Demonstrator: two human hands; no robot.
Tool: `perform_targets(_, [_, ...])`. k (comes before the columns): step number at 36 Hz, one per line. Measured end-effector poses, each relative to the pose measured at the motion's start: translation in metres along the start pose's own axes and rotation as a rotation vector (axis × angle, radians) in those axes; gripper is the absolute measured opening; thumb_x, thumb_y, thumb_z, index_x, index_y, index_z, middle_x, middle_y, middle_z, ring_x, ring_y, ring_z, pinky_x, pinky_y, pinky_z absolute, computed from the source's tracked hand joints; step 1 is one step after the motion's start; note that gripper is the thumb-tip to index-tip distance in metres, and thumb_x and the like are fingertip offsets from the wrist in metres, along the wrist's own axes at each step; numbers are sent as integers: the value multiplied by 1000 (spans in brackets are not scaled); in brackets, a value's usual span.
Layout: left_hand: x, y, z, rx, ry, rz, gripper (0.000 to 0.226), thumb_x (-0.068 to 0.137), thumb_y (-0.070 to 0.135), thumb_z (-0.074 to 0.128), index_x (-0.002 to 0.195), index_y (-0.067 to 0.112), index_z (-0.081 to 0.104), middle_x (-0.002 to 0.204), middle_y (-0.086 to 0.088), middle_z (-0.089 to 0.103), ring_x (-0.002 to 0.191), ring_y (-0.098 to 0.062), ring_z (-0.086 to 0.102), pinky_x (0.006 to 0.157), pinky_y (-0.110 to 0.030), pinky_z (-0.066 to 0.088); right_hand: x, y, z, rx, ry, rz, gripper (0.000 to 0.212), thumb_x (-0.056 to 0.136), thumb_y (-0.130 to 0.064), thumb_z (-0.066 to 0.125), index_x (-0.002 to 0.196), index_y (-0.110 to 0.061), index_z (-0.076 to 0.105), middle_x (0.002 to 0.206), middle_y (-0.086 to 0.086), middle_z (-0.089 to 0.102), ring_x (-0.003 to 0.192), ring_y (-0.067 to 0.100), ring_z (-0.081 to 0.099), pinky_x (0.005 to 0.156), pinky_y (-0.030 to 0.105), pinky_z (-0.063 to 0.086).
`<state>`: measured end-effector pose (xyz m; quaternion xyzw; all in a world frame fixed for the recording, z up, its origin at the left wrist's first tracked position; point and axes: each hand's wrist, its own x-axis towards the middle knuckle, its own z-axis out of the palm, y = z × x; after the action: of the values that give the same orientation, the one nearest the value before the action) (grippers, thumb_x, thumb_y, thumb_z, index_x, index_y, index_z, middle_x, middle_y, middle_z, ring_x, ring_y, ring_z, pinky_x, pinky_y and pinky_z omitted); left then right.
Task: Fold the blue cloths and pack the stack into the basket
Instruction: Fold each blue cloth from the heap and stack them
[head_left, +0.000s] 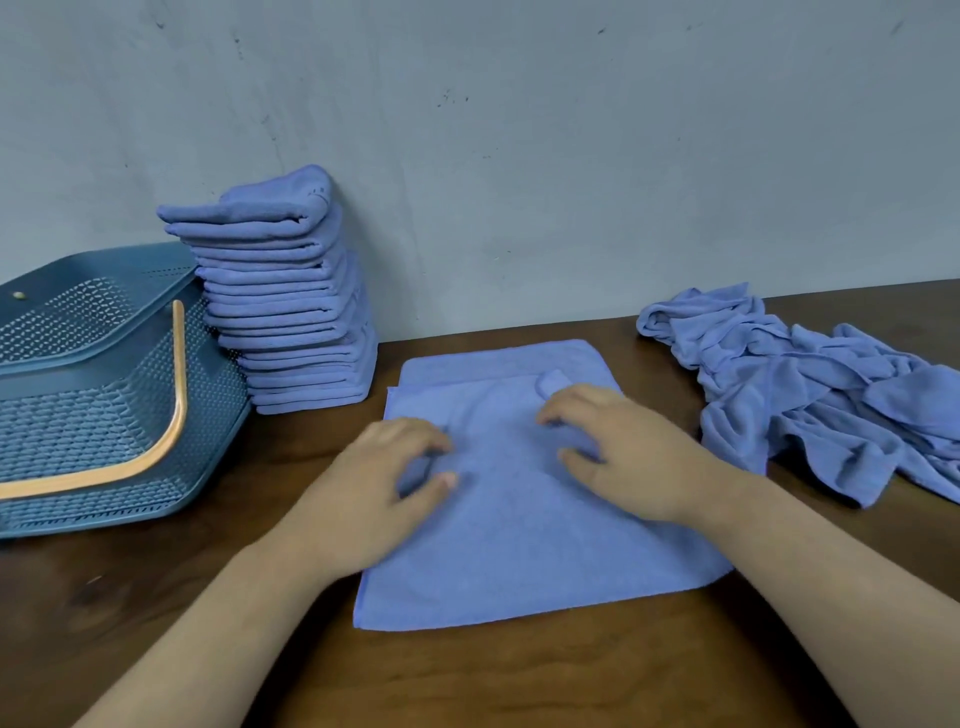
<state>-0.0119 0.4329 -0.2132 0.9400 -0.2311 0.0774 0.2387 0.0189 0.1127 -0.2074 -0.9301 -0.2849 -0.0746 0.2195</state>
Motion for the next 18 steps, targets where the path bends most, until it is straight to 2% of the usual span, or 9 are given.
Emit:
perform_targets(1, [-1, 2, 4, -3, -95, 22, 49, 97, 73, 52, 137, 46, 57, 149, 31, 46, 145, 8, 33, 122, -27, 29, 0, -1, 3, -15, -61, -36, 37, 99, -28, 61, 135, -36, 59, 134, -22, 55, 124, 3, 50, 102, 22, 43])
perform_targets(3, [-3, 4, 10, -10, -222, 24, 57, 95, 81, 48, 146, 56, 47, 160, 37, 31, 153, 12, 15, 129, -30, 17, 1, -3, 4, -71, -120, -78, 34, 102, -30, 60, 136, -34, 63, 135, -22, 56, 124, -2, 49, 99, 10, 35])
perform_targets(4, [-3, 4, 9, -14, -233, 28, 56, 94, 82, 49, 145, 58, 47, 159, 38, 31, 153, 11, 17, 129, -32, 19, 1, -4, 2, -80, -122, -80, 31, 102, -32, 61, 132, -35, 66, 132, -24, 57, 121, -3, 49, 95, 8, 34])
perform_targets(6, [-3, 7, -1, -43, -214, 32, 49, 92, 79, 58, 136, 57, 57, 149, 38, 44, 146, 7, 34, 124, -35, 31, 0, -7, -5, -70, -114, -76, 23, 98, -36, 64, 120, -40, 70, 122, -27, 61, 116, -6, 52, 89, 9, 36])
perform_targets(9, [-3, 18, -13, -59, -227, 68, 36, 91, 75, 64, 116, 50, 69, 127, 27, 61, 126, -6, 56, 109, -37, 45, -3, -16, -17, -72, -157, -46, 10, 92, -40, 66, 100, -41, 71, 107, -28, 67, 104, -6, 61, 83, 19, 48])
perform_targets(11, [-4, 29, -18, -117, -279, 51, 33, 90, 73, 67, 104, 44, 75, 112, 16, 65, 109, -14, 64, 97, -41, 52, -5, -26, -26, -64, -205, -34, 6, 92, -37, 65, 93, -38, 71, 96, -24, 71, 95, -1, 65, 80, 23, 52])
perform_targets(14, [-9, 41, -24, -311, -377, -20, 38, 93, 64, 71, 88, 27, 81, 92, 3, 68, 83, -15, 67, 84, -43, 56, -10, -37, -35, 148, -342, -12, 10, 96, -24, 67, 89, -28, 73, 87, -16, 76, 82, 4, 70, 76, 16, 51])
perform_targets(16, [-11, 45, -21, -416, -318, -76, 41, 97, 60, 68, 85, 23, 82, 83, 2, 73, 72, -15, 65, 77, -38, 56, -11, -40, -31, 293, -346, -2, 13, 97, -17, 66, 89, -24, 73, 84, -12, 76, 72, 9, 71, 72, 19, 54])
perform_targets(18, [-9, 43, -11, -351, -91, -41, 39, 101, 59, 62, 90, 26, 79, 86, 6, 74, 77, -9, 66, 81, -39, 56, -7, -37, -21, 268, -172, -45, 11, 95, -17, 69, 92, -27, 73, 84, -13, 74, 74, 11, 69, 73, 26, 57])
